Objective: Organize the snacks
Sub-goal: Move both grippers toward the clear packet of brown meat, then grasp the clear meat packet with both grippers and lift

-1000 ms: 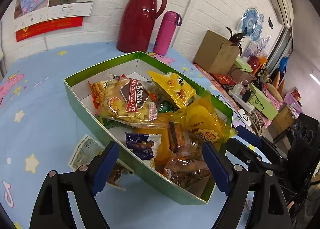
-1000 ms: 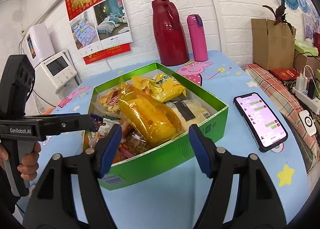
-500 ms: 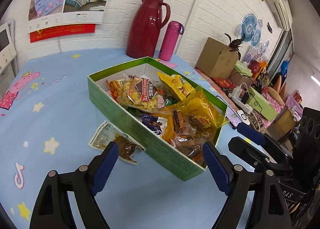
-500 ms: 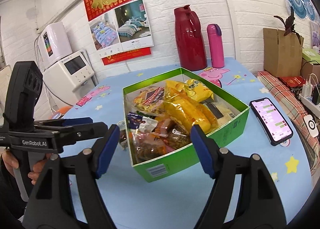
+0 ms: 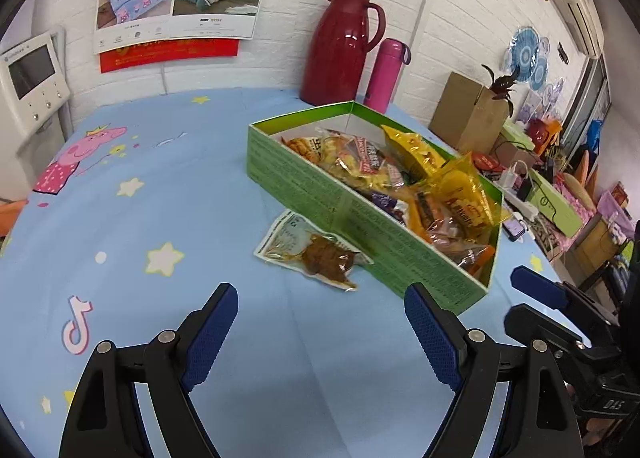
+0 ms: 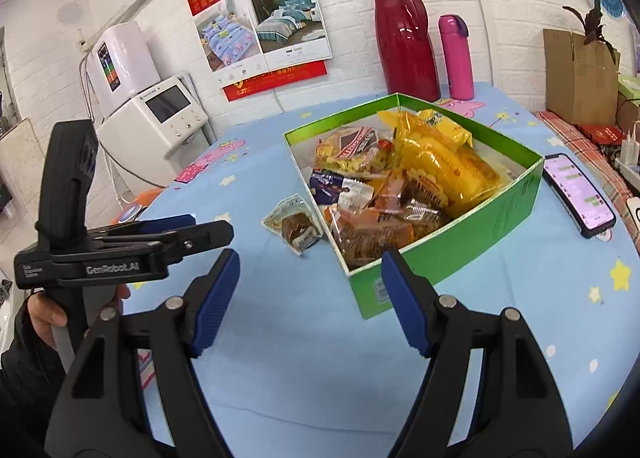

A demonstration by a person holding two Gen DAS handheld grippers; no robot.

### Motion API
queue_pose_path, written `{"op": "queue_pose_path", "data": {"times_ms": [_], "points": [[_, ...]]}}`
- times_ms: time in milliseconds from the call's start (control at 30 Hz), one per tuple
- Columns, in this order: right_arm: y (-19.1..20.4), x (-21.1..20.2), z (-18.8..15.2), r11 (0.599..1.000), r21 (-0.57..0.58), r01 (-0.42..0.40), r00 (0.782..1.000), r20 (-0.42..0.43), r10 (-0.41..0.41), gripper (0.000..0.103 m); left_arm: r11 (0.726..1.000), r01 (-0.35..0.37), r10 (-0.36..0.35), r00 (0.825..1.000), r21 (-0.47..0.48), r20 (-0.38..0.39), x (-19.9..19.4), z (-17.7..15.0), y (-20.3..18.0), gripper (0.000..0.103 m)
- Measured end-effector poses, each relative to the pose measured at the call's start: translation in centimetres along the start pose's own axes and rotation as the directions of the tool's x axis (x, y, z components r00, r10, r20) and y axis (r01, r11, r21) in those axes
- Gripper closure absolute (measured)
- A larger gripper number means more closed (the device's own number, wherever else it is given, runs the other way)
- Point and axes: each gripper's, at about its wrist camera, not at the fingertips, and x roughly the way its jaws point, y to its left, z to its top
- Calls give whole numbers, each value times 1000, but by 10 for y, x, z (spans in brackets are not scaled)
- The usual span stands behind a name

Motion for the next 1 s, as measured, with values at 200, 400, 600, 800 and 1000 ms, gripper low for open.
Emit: {"op": "queue_pose_path", "data": {"times_ms": [200,400,600,800,1000], "points": [[-4,13,-14,1000,30,4,998,-58,-2,29,1000,3,-1,997,31,-78,41,-2,2,16],[-20,17,-18,996,92,9,997,-72,-2,29,998,-4,10,996,65,-93,70,17,-7,16],[-28,17,-20,992,125,13,997,-82,-3,29,996,15,-4,994,93,-109,94,25,-6,31],[-24,17,-22,992,128,2,996,-87,9,29,991,94,-81,987,90,-138,72,2,3,64],[-5,14,-26,995,88,-36,994,-98,45,29,985,150,-134,976,84,-171,35,-43,8,79]]}}
